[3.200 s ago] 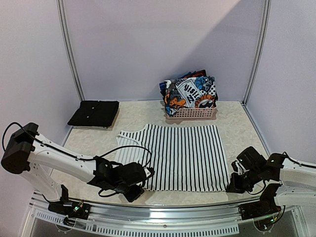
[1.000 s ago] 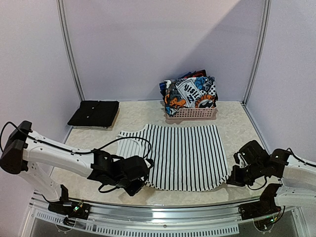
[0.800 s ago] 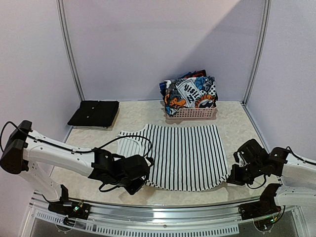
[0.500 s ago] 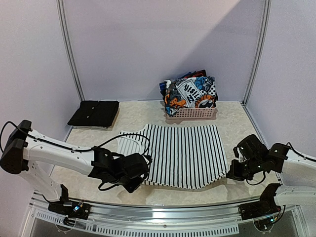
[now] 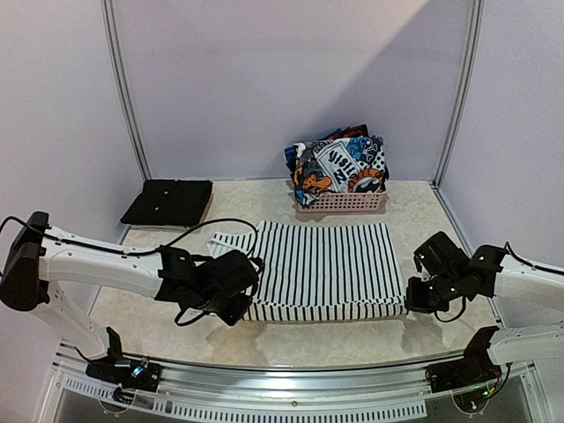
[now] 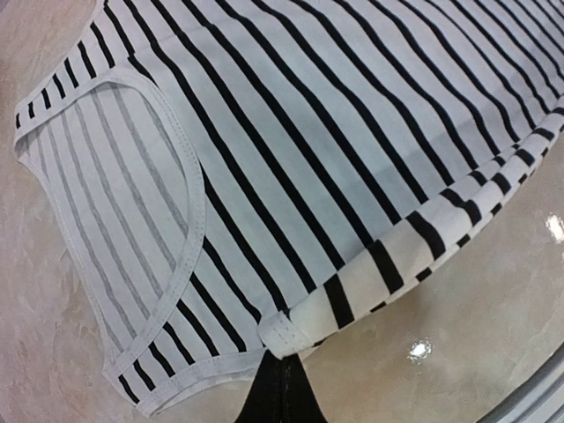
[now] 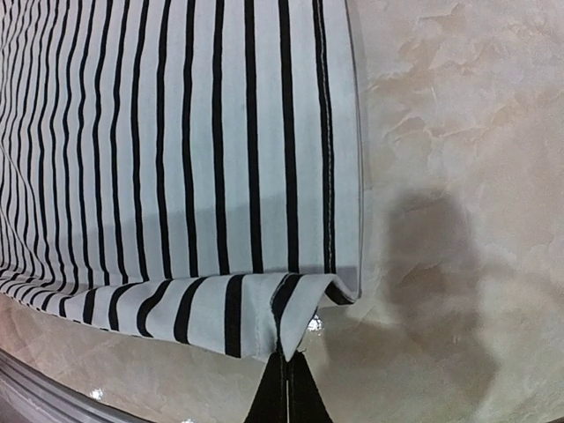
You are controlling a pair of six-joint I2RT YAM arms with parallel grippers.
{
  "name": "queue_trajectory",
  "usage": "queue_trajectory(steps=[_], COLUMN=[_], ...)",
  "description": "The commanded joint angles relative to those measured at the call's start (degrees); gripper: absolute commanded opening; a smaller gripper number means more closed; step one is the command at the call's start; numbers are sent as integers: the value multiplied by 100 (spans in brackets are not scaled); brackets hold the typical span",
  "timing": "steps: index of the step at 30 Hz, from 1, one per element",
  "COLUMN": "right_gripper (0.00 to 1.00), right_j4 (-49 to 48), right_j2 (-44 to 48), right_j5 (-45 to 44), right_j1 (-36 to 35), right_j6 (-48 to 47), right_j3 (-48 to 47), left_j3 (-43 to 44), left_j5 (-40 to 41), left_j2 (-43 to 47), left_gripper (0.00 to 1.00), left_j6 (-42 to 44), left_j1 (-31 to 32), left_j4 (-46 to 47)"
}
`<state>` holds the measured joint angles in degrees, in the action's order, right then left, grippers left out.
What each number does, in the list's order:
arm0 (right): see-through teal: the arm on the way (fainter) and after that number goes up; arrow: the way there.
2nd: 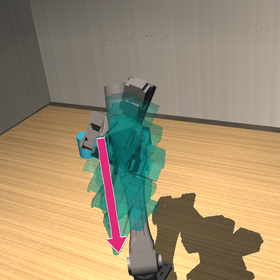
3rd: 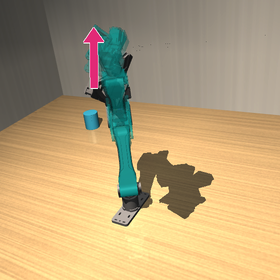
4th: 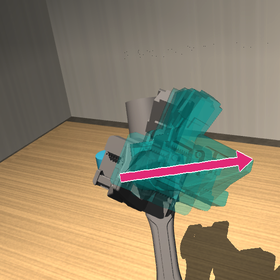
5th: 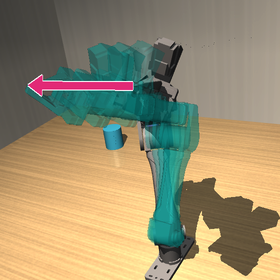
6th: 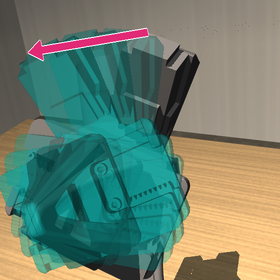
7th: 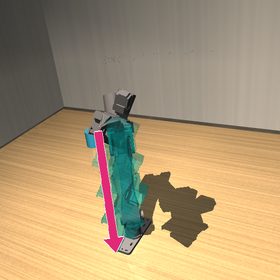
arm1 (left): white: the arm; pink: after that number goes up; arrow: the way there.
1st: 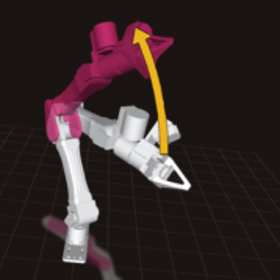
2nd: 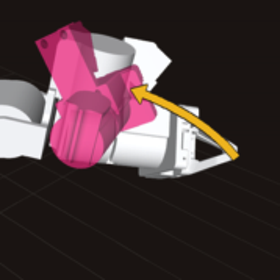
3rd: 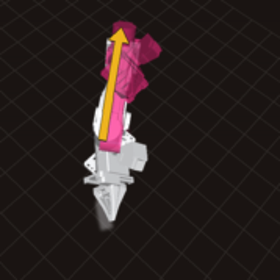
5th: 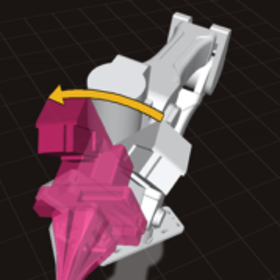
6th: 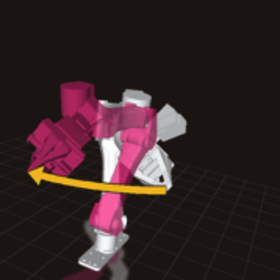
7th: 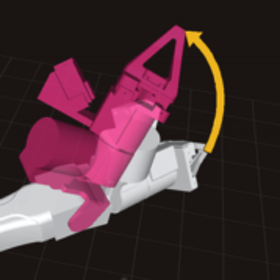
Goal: Fold and stack the mixed laundry pile
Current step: Fold the flattened tank top at the center of the board.
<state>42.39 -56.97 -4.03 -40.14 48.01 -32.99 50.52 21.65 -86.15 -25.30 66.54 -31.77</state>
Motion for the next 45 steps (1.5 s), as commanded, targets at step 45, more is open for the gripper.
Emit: queue_trajectory(steps=[45], right_gripper=[0], right_j4=[-973], right_j2=[-1444], right_j5=[-741], right_j1=[500], right_j6=[-687], right_j3=[-383], left_j3=[802], left_j5=[-270], left_j2=[-1150], left_gripper=[0], left_j6=[794], left_j1=[-1283], left_j4=[460])
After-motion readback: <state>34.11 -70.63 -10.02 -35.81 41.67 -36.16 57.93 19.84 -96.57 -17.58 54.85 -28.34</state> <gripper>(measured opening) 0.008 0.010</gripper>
